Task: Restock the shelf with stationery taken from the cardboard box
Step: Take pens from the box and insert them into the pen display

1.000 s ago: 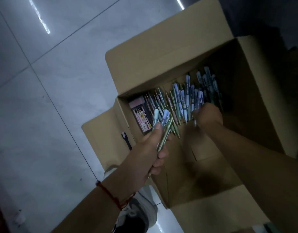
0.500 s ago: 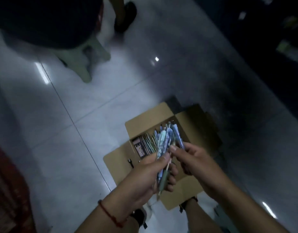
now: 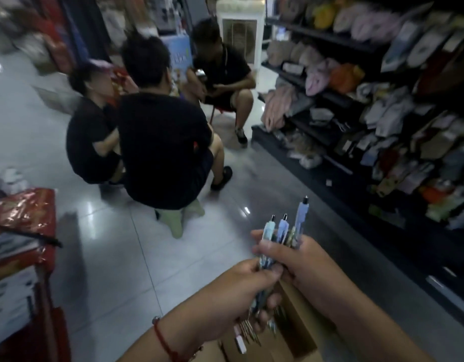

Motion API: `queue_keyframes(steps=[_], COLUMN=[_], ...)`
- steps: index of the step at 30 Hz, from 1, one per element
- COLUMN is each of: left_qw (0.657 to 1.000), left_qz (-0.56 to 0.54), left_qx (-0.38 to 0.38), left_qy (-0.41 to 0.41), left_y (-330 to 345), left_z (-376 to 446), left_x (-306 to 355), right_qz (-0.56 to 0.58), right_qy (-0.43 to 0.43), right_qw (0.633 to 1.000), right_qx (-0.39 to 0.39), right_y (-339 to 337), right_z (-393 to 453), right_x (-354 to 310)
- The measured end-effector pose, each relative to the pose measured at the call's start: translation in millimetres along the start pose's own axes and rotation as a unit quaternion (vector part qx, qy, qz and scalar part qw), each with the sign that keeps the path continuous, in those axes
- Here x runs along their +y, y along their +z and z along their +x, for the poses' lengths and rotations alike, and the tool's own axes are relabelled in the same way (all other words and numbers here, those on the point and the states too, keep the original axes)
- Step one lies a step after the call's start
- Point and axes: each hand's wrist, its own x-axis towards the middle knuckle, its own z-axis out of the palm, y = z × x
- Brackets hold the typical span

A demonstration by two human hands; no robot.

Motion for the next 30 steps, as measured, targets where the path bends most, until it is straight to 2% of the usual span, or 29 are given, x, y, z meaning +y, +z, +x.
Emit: queue_keyframes(steps=[4,6,8,10,12,16,19,21,24,30], left_qw=[1.000,0.996,0.984,0.969,0.967,0.960,0.944,0.920,0.869,0.788], left_qz=[-0.029,-0.084,-0.169,-0.238,-0.242,-0.232,-0.141,-0.065,-0.014,0.019], left_qx=[0.008,-0.001,-0.044,-0.030,0.051,0.121,0.265,0.357,0.471,0.600], left_qy=[0.001,0.012,0.033,0.057,0.060,0.098,0.140,0.149,0.148,0.138], left_y=[6.7,12.3,20.6,36.7,55.2,88.8,95.8,97.0,91.5,87.3], left_z=[-35.5,-52.4,-65.0,-74.9,-80.7,-90.2,-94.9,-102.5,-122.2,-182.6], left_x=[1.3,-2.4,-6.4,-4.3,-6.1,-17.0,-29.3,-36.6,-57.6,-101.1], right_qz=[-0.059,-0.082,-0.102,-0.109,-0.109,-0.126,-0.096,-0.110,-0.215,-0.306], right_qy=[-0.010,-0.003,0.014,0.025,0.029,0.039,0.067,0.055,0.004,-0.071], right_qw=[0.994,0.989,0.982,0.974,0.969,0.958,0.961,0.960,0.942,0.892], right_qx=[-0.088,-0.124,-0.158,-0.198,-0.219,-0.257,-0.252,-0.251,-0.256,-0.325], right_y=[14.2,17.7,20.2,20.3,18.0,13.4,13.4,17.5,31.1,78.8], right_z=[-13.7,-19.8,-25.6,-29.2,-32.7,-43.1,-44.4,-43.4,-45.0,-59.5], right_x=[-8.3,-9.8,-13.3,-16.1,-18.8,-25.4,-23.2,-20.5,-14.4,17.5])
